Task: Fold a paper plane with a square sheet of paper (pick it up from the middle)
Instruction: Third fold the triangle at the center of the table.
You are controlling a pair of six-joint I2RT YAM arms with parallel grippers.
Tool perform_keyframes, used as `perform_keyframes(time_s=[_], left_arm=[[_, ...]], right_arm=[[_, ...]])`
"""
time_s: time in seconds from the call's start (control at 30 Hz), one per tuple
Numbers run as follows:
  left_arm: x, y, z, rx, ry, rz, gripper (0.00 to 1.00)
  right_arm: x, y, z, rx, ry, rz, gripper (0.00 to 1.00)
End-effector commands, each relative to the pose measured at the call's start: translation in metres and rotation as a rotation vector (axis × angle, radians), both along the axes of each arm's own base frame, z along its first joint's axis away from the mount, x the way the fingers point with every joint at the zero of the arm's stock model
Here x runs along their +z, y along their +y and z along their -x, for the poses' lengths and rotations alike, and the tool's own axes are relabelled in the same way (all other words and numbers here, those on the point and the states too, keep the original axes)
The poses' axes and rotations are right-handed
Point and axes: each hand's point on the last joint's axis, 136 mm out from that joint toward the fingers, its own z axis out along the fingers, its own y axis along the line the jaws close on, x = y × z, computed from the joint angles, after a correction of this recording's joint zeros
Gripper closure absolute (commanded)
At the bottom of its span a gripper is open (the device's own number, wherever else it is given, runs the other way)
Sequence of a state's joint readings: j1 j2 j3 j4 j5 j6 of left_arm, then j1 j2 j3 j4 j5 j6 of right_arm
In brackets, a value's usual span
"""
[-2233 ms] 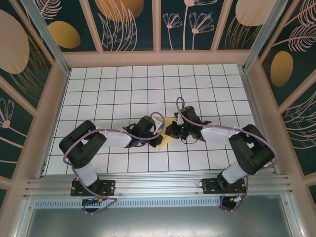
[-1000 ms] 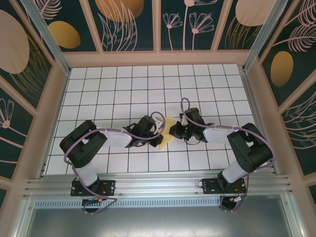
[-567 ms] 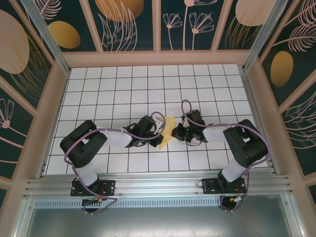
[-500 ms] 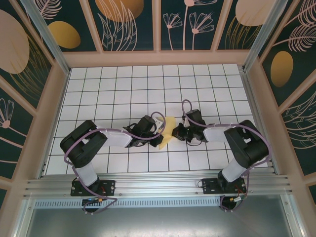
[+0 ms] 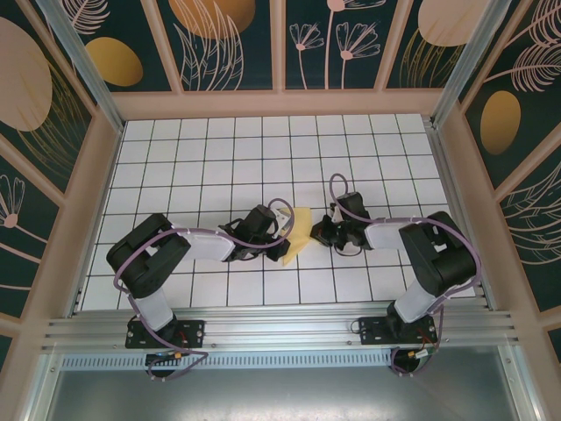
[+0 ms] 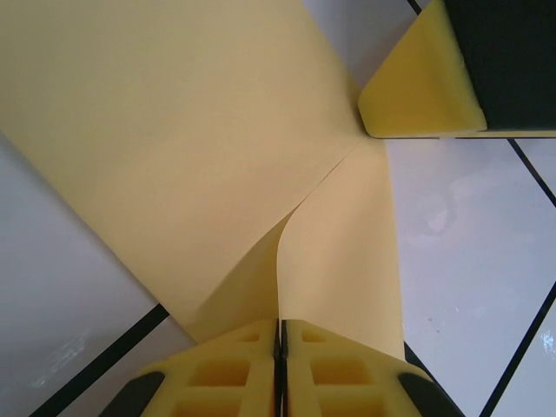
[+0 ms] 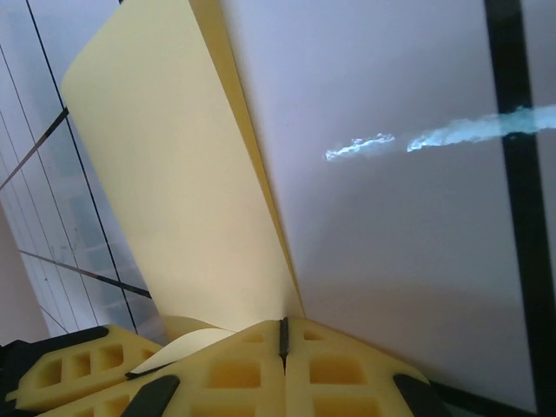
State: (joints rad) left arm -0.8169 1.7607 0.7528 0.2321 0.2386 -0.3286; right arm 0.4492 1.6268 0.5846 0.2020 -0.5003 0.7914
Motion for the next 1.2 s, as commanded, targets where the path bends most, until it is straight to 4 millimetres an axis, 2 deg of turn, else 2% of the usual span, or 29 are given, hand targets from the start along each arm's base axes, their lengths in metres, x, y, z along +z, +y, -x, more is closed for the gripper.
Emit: perform_keyframes(time_s=[0.0,0.1,0.2,0.3,0.43,0.53,0.7,0.83,0.9,1.07,1.17], left_arm=[[-0.021,0.013,0.008,-0.007,0.048,-0.078,0.89],[-0.02,0.014,0.008,-0.004,0.046,-0.08,0.89],[-0.019,0.014,0.008,-0.002,0.046,-0.078,0.89],[-0.019,0.014,0.007,0.001,0.043,-0.078,0.89],[-0.02,0.014,0.007,0.001,0.047,-0.086,0.89],[-0.02,0.015,0.008,0.002,0.046,-0.082,0.89],[-0.022,0.016,0.009,0.0,0.05,-0.087,0.89],[-0.022,0.016,0.009,0.0,0.049,-0.09,0.89],[-0.023,0.017,0.01,0.001,0.052,-0.094,0.89],[-0.025,0.019,0.011,0.001,0.054,-0.099,0.89],[-0.026,0.019,0.011,0.003,0.055,-0.101,0.89]], right_arm=[[-0.022,-0.014,0.006,-0.024,0.047,0.081,0.95],[-0.008,-0.01,0.003,-0.014,0.019,0.061,0.94],[0.017,-0.003,0.002,0.009,-0.032,0.042,0.94],[0.033,0.011,0.01,0.04,-0.059,0.012,0.93],[0.03,0.028,0.024,0.045,-0.044,-0.04,0.94],[0.026,0.035,0.027,0.04,-0.041,-0.058,0.94],[0.006,0.038,0.032,0.045,-0.003,-0.058,0.94],[-0.008,0.033,0.036,0.039,0.027,-0.015,0.95],[-0.007,0.031,0.036,0.039,0.027,0.002,0.95],[0.021,0.042,0.035,0.068,-0.031,-0.03,0.94],[0.027,0.047,0.04,0.063,-0.043,-0.053,0.94]])
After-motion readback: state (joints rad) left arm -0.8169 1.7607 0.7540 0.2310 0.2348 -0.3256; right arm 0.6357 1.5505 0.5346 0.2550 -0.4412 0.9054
